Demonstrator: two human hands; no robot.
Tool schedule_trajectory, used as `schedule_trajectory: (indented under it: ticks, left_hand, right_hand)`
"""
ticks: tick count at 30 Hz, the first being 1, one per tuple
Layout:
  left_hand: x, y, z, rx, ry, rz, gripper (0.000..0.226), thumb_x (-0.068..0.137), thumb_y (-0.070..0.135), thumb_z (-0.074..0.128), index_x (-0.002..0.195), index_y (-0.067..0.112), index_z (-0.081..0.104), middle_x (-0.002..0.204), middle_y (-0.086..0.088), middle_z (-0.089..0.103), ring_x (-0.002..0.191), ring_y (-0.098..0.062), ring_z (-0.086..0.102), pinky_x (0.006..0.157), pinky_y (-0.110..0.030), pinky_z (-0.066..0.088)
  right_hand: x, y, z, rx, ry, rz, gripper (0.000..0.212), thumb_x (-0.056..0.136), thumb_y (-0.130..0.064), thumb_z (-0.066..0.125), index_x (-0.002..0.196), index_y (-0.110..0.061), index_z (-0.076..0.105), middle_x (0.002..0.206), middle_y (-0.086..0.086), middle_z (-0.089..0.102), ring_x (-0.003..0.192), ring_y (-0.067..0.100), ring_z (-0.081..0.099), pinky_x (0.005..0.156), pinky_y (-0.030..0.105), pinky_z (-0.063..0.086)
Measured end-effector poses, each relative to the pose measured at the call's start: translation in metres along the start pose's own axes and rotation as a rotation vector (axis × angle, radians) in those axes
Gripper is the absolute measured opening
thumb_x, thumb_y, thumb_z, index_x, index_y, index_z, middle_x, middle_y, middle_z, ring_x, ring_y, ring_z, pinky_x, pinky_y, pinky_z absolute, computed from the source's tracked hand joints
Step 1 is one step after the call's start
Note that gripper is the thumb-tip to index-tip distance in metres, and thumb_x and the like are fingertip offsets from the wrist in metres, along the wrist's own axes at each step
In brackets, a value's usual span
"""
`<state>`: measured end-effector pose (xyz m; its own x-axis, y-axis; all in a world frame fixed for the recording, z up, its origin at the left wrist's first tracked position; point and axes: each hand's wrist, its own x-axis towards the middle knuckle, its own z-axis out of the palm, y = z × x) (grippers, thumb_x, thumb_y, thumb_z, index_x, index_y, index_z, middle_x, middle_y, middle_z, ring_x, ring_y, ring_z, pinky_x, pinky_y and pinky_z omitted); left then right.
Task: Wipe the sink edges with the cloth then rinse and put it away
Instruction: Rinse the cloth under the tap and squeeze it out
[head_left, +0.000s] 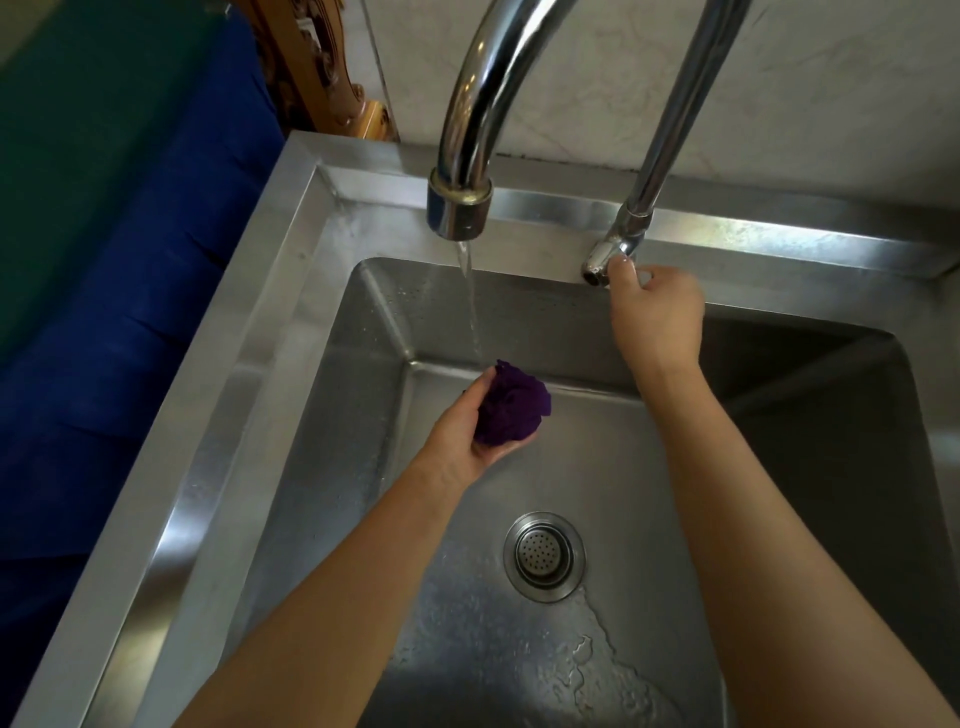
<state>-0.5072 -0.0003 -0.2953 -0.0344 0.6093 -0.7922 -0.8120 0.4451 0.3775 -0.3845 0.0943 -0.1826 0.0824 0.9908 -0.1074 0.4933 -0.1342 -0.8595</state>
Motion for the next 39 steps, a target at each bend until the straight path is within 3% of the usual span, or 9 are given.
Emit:
schedule_trajectory:
  ticks: [2,9,15,20,25,32,36,38,39]
  left_hand:
    - [-0.002,0.001,-0.002,0.005,-0.004,0.008,0.021,0.09,0.033,0.058,0.096,0.013,0.065,0.08,-0.005,0.075,0.083,-0.025,0.066,0.062,-0.039,0.058]
    - [0.0,0.002,-0.011,-0.012,0.009,0.004,0.028,0.087,0.036,0.06,0.106,0.015,0.064,0.104,-0.009,0.069,0.09,-0.026,0.068,0.062,-0.039,0.06]
    - [0.003,0.004,-0.014,-0.014,0.009,0.024,0.022,0.088,0.035,0.06,0.092,0.015,0.069,0.085,-0.007,0.075,0.081,-0.025,0.07,0.063,-0.038,0.061]
    - [0.005,0.004,-0.016,0.003,0.004,0.032,0.023,0.087,0.036,0.06,0.092,0.015,0.069,0.085,-0.007,0.076,0.08,-0.024,0.072,0.072,-0.039,0.059]
    - [0.004,0.008,-0.013,0.014,0.043,0.05,0.021,0.086,0.033,0.064,0.093,0.014,0.067,0.095,-0.011,0.071,0.091,-0.028,0.067,0.077,-0.045,0.057]
    - [-0.001,0.01,-0.005,0.041,0.062,0.071,0.019,0.086,0.032,0.064,0.093,0.015,0.067,0.092,-0.009,0.073,0.086,-0.028,0.069,0.074,-0.046,0.058]
    - [-0.002,0.007,0.005,0.11,0.095,0.089,0.016,0.089,0.031,0.057,0.092,0.017,0.065,0.086,-0.005,0.072,0.079,-0.024,0.068,0.053,-0.037,0.058]
    - [-0.001,0.003,0.014,0.151,0.112,0.097,0.018,0.09,0.032,0.053,0.085,0.019,0.064,0.069,0.0,0.072,0.067,-0.018,0.067,0.046,-0.03,0.056]
    - [-0.001,0.0,0.017,0.183,0.125,0.103,0.02,0.09,0.032,0.051,0.082,0.02,0.063,0.061,0.002,0.07,0.06,-0.015,0.066,0.044,-0.026,0.054]
  right_hand:
    - [0.0,0.0,0.0,-0.005,0.016,-0.005,0.05,0.091,-0.026,0.048,0.046,-0.015,0.029,0.046,0.001,0.031,0.045,0.015,0.025,0.053,0.029,0.025]
    - [0.0,-0.002,0.0,-0.029,0.026,-0.038,0.051,0.091,-0.022,0.048,0.044,-0.015,0.029,0.045,0.001,0.032,0.042,0.014,0.025,0.051,0.028,0.025]
    - [-0.002,0.001,0.001,0.014,0.023,-0.039,0.05,0.092,-0.024,0.048,0.045,-0.016,0.031,0.046,0.0,0.032,0.043,0.014,0.025,0.05,0.027,0.024]
    - [0.0,0.007,0.005,0.177,0.013,0.031,0.04,0.089,-0.025,0.048,0.052,-0.013,0.041,0.05,0.002,0.037,0.049,0.018,0.034,0.054,0.03,0.03]
    - [-0.005,0.019,0.003,0.388,-0.077,0.014,0.045,0.096,-0.024,0.045,0.052,-0.014,0.046,0.05,0.001,0.042,0.04,0.004,0.038,0.044,0.014,0.035]
    - [-0.001,0.038,-0.002,0.618,-0.342,0.021,0.045,0.098,-0.032,0.039,0.062,-0.011,0.055,0.044,-0.004,0.044,0.042,0.009,0.036,0.043,0.021,0.027]
    - [-0.005,0.046,-0.007,0.497,-0.465,-0.002,0.044,0.1,-0.038,0.029,0.083,-0.013,0.062,0.069,0.004,0.059,0.063,0.012,0.052,0.057,0.023,0.042]
    - [-0.02,0.063,-0.003,0.315,-0.53,-0.043,0.034,0.099,-0.031,0.034,0.114,-0.013,0.06,0.107,0.008,0.063,0.097,0.011,0.056,0.082,0.02,0.046]
    - [-0.033,0.073,0.001,0.192,-0.567,-0.081,0.036,0.097,-0.029,0.043,0.129,-0.014,0.051,0.126,0.008,0.055,0.114,0.009,0.048,0.095,0.016,0.04]
